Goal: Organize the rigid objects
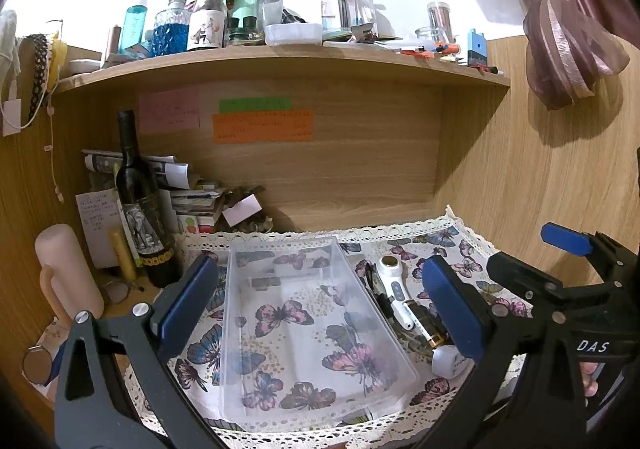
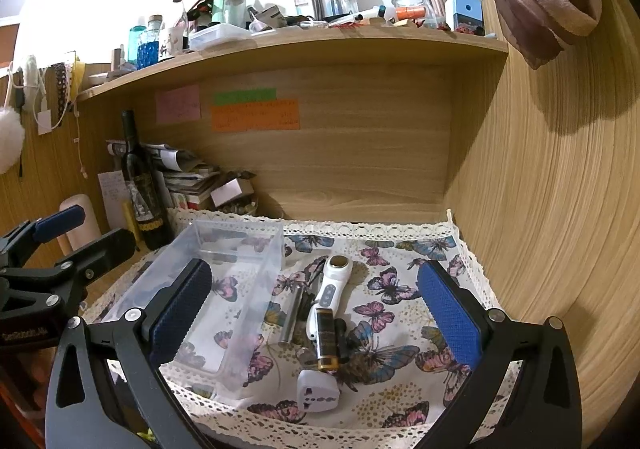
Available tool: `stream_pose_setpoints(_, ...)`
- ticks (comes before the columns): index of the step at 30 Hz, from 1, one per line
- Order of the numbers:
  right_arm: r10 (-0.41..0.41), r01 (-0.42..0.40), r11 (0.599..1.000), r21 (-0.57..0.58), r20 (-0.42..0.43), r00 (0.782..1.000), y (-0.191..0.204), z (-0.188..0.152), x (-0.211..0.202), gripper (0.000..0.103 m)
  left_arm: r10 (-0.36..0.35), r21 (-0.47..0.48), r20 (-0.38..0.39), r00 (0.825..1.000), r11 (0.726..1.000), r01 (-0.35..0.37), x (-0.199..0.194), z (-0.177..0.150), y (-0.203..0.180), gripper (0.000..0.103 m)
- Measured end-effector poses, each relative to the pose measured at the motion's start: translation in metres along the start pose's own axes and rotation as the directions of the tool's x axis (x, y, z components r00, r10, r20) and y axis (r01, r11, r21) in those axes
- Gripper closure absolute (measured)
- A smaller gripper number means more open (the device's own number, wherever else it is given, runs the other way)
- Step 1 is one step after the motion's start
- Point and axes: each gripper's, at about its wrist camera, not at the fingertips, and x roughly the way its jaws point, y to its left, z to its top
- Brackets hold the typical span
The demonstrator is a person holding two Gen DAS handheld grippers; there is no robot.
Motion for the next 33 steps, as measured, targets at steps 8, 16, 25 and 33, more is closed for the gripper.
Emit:
stream_pose_setpoints(8, 0.005, -0.005, 1.0, -0.003, 0.015, 1.0, -0.0006, 0.0008, -0.0004, 0.0, -0.004, -0.002, 0.007, 1.0, 1.0, 0.004, 0.0015, 0.0003, 0.0008, 0.0)
stream_pose_setpoints(16, 0.006, -0.006, 1.0, -0.006, 0.013, 1.0, -0.0001, 0.0004, 0.0019, 0.0, -0.005, -0.001, 0.008, 1.0, 1.0, 0.005, 0.0013, -0.0003, 0.001, 0.0)
stream_pose_setpoints(25, 0.006, -0.006, 1.0, -0.007, 0.013, 1.0, -0.0004, 0.0008, 0.0031, 0.0, -0.004, -0.002, 0.008, 1.0, 1.0, 0.005, 0.0026, 0.0003, 0.0018, 0.0)
stream_pose_setpoints(33, 0.006, -0.006, 1.0, -0.007, 0.013, 1.0, -0.0003, 0.0003, 0.0027, 0.0, -0.005, -0.002, 0.008, 1.0, 1.0, 0.005, 0.0022, -0.0002, 0.0013, 0.0)
